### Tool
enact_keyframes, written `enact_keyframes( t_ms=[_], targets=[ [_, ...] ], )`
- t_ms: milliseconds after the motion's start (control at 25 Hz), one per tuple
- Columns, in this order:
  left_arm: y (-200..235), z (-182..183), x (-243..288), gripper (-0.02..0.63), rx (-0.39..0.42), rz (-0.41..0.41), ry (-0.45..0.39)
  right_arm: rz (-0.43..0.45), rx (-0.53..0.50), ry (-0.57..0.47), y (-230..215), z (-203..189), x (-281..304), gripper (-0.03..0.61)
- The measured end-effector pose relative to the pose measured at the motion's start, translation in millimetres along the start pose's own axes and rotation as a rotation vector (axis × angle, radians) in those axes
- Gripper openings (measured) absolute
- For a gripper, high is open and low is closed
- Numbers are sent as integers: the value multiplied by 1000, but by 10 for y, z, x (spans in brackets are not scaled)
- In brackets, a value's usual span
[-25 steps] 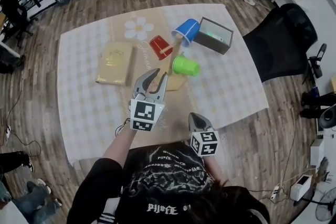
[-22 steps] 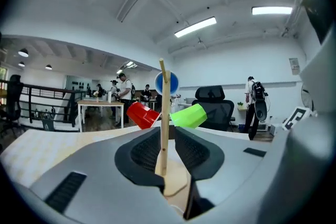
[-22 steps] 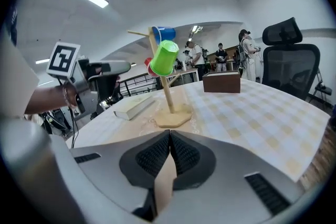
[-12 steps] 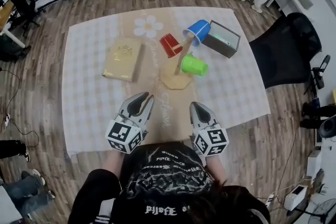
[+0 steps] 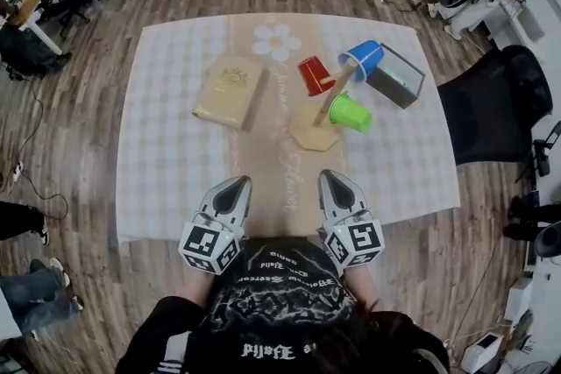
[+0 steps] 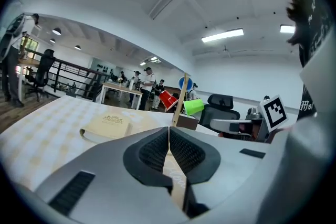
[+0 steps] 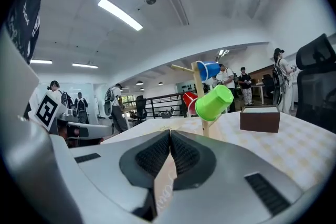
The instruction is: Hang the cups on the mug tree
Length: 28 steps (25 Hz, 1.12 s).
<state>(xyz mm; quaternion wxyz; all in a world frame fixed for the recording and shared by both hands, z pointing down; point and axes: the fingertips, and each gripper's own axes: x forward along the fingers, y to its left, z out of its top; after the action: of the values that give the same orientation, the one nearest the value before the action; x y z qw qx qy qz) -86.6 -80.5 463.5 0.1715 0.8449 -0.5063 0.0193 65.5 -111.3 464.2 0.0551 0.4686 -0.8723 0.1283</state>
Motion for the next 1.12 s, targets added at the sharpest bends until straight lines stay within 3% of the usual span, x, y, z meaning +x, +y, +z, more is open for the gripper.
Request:
enact_keyframes(
  t_ms=[200,520,680,1120],
  targets=[
    [46,-43,-52,20,-13,-5,0,-29,5,-14,-27,2,-34,8],
    [-13,-37,-78,20,28,-36,5,-121,-15,-26,-70,11,-129,6],
    [6,18,-86,20,-8,-42,-16,-131,-55,-18,-66,48,-135,6],
    [89,37,-17,20,20,-28,-11,-128,-81,0,-86,19,-33,6]
  ],
)
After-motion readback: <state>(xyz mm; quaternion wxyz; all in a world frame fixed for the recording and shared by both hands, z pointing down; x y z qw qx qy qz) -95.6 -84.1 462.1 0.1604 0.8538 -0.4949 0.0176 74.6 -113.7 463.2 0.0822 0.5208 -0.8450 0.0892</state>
